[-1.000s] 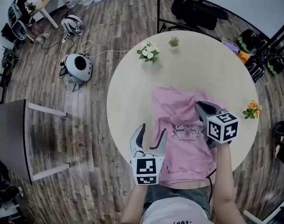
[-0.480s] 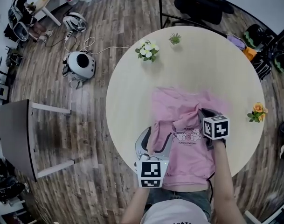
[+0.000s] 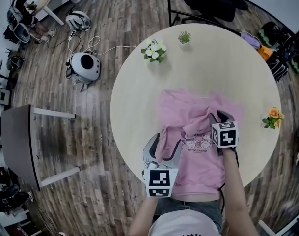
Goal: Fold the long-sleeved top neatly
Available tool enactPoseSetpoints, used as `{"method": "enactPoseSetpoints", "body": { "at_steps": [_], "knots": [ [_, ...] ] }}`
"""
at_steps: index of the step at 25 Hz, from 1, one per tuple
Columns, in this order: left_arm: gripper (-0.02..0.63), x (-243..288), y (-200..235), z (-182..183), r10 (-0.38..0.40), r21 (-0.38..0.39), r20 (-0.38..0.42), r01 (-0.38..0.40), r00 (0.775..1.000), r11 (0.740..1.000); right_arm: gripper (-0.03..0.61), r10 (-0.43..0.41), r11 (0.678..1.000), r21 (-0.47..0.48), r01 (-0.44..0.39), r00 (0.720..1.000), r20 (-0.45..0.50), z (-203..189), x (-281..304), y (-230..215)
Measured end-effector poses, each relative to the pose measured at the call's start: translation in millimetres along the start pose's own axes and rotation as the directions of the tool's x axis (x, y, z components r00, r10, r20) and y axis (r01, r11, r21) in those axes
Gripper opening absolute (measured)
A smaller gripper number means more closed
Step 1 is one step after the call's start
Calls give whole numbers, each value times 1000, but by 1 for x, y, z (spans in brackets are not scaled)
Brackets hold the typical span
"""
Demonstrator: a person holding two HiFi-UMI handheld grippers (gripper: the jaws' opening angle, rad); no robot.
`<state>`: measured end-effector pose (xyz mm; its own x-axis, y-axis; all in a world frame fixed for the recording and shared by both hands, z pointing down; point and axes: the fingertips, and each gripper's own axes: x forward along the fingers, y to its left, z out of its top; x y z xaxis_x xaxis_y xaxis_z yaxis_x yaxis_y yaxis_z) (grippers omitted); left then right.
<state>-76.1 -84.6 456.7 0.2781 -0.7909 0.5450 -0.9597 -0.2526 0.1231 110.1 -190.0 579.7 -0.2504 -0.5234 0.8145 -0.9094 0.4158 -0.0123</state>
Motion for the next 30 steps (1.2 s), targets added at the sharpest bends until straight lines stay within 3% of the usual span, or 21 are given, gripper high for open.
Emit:
{"method": "enactPoseSetpoints", "body": {
  "at_steps": [3, 8, 16, 19, 25, 30],
  "knots": [
    [298, 1, 0, 1, 0, 1, 5, 0, 1000, 1000, 137, -21, 996, -81, 26, 998, 57, 13, -22, 7],
    [298, -1, -4, 2, 0, -8, 10, 0, 1000, 1000, 109, 77, 988, -141, -60, 990, 120, 22, -58, 50],
    [298, -13, -1, 3, 17, -23, 30, -16, 999, 1000, 106, 201, 961, -209, -183, 977, 68, 0, -58, 119],
    [298, -19, 2, -1, 27, -30, 29, -27, 999, 999, 135, 220, 952, -224, -209, 975, 25, -12, -47, 135],
    [298, -34, 17, -16, 60, -57, 16, -59, 998, 997, 190, 178, 948, -259, -185, 983, -52, -27, -19, 147],
    [298, -45, 32, -28, 93, -82, 7, -92, 996, 992, 171, 110, 972, -200, -124, 991, -81, -34, 2, 141]
  ]
}}
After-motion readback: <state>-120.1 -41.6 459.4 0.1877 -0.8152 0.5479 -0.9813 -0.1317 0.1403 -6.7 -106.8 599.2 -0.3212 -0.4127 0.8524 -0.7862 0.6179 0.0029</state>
